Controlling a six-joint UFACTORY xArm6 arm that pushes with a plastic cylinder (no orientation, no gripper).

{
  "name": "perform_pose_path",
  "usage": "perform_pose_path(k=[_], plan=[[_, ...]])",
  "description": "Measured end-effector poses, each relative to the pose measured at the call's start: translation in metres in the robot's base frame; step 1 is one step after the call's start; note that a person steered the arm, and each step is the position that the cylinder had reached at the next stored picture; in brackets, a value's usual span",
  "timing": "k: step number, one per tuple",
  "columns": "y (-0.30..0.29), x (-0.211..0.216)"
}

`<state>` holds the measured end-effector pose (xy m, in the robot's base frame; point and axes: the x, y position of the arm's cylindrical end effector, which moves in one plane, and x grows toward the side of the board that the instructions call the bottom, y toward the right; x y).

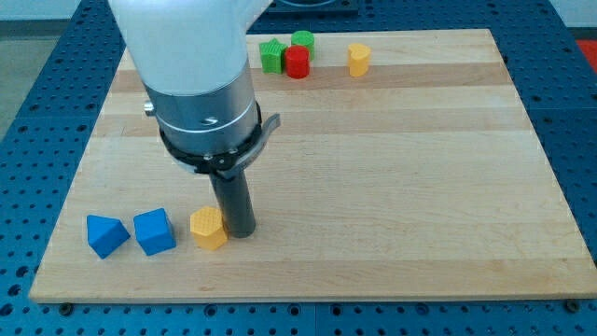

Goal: Push the yellow hexagon and red star horizontally to the blue blocks

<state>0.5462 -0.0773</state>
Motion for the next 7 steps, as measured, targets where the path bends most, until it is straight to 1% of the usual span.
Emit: perform_pose_path(k=[1, 2, 3, 4, 5, 6, 7], plan=[[0.013, -0.028], [-0.003, -0.046], [-0.047, -0.063], [-0.105, -0.083], [-0.141, -0.113], [-0.142, -0.157], [-0.118, -0.177]])
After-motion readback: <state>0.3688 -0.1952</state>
